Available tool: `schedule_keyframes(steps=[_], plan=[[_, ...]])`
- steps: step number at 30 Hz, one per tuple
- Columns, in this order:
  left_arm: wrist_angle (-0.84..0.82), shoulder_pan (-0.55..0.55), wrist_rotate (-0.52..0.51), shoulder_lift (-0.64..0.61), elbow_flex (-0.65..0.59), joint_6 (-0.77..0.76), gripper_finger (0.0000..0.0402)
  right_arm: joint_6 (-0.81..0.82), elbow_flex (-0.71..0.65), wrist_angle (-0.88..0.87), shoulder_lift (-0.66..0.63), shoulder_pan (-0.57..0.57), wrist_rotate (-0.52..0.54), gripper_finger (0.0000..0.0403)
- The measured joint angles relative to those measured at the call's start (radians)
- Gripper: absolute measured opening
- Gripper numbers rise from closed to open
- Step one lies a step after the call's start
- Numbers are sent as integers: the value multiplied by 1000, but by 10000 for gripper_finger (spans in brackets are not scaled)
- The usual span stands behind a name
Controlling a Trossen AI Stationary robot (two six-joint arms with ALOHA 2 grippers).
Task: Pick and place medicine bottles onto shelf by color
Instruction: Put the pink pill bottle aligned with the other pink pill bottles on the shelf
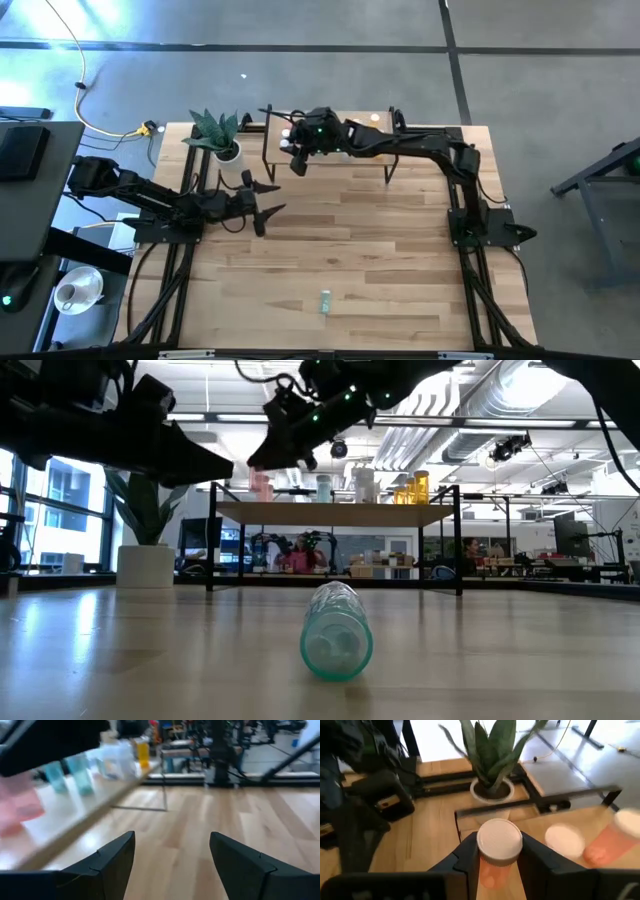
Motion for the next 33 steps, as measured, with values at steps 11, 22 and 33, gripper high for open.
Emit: schedule_keyframes(steps=[11,22,33], plan=[[-61,-1,217,0,0,-67,246,2,-1,-23,15,0,16,94],[-60,-1,212,0,0,-67,246,0,0,-22,34,2,17,94],[-60,-1,210,0,0,-66,246,-44,0,-24,34,8,19,129]])
